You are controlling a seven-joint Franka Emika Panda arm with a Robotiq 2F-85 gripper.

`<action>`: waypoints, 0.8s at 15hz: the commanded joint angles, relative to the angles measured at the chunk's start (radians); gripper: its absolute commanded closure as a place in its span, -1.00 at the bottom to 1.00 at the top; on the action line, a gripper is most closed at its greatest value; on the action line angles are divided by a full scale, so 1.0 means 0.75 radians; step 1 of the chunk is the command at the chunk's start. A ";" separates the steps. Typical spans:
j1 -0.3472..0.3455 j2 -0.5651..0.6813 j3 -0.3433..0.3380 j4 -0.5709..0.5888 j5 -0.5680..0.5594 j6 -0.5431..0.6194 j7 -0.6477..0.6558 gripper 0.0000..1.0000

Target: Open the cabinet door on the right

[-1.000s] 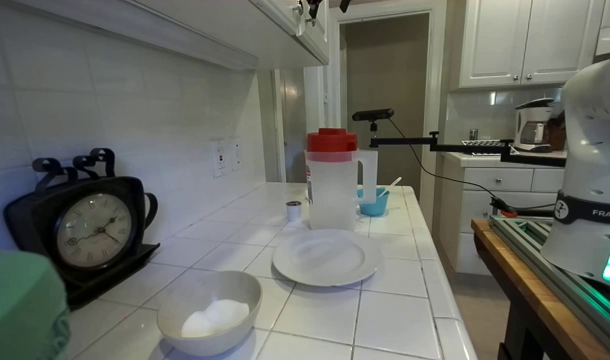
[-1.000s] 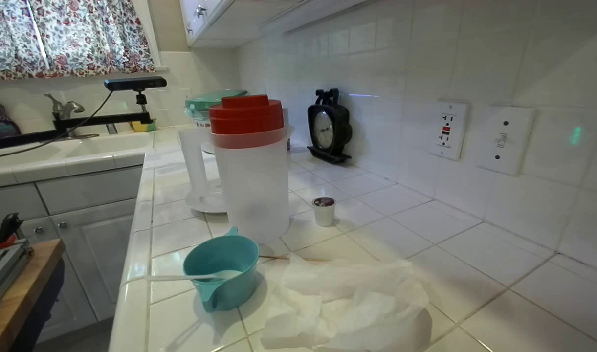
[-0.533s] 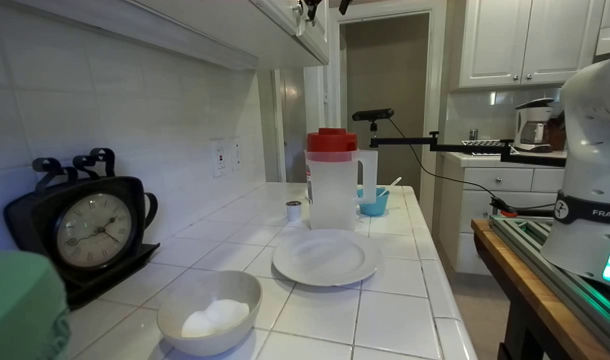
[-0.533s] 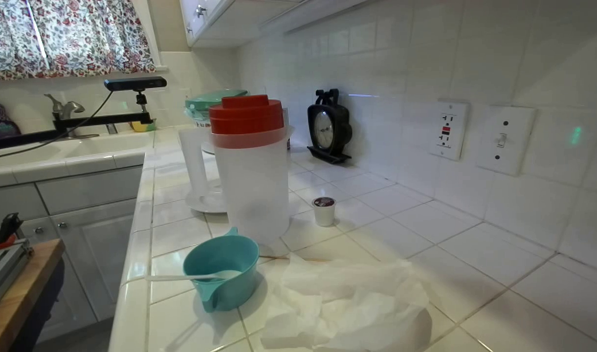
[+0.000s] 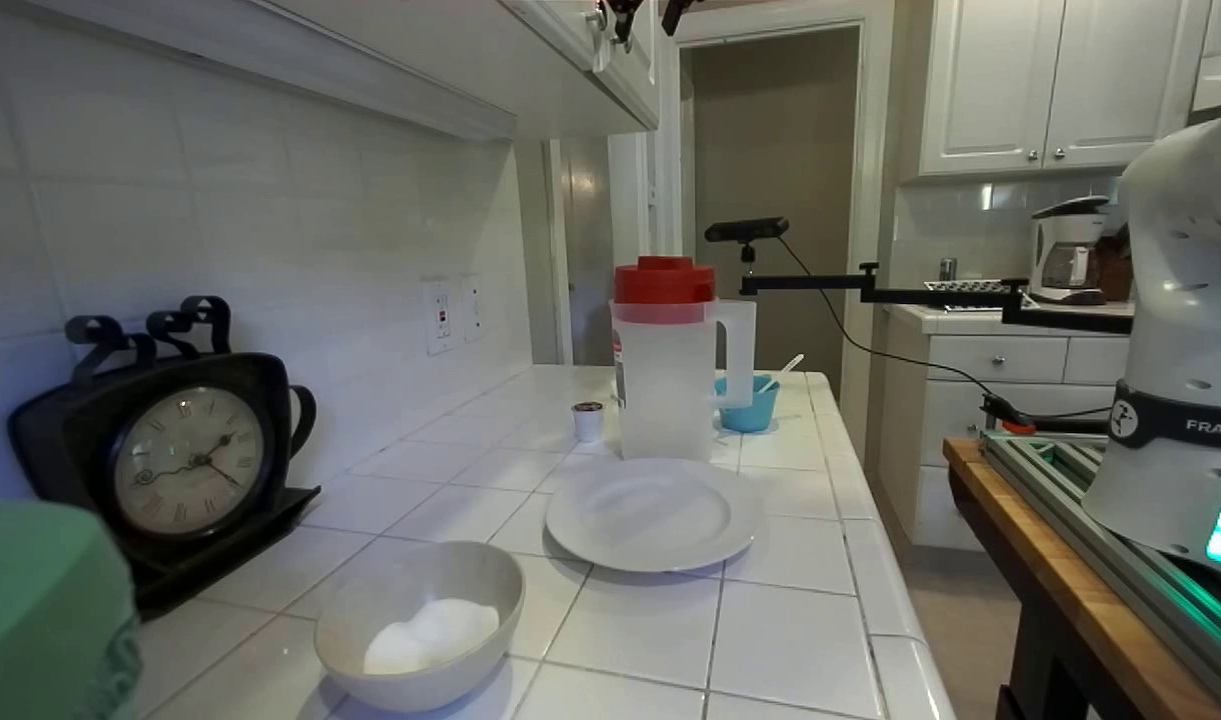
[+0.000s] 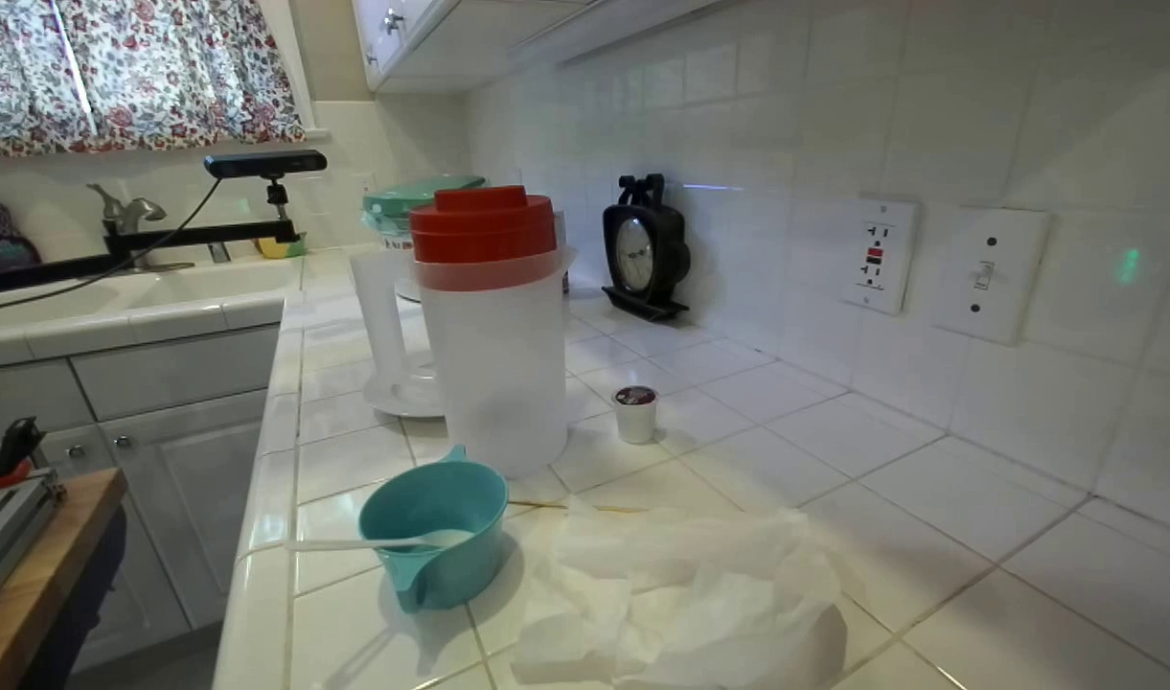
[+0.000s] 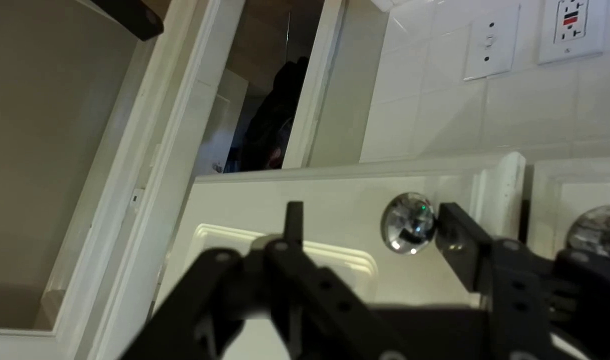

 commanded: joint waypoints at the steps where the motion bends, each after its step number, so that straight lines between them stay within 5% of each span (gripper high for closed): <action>1: 0.024 0.020 -0.037 0.024 -0.057 -0.016 0.041 -0.51; 4: 0.022 0.027 -0.052 0.032 -0.053 -0.003 0.040 -0.52; 8: 0.029 0.034 -0.054 0.037 -0.054 0.002 0.046 0.06; 12: 0.045 0.031 -0.049 0.043 -0.052 0.001 0.052 0.18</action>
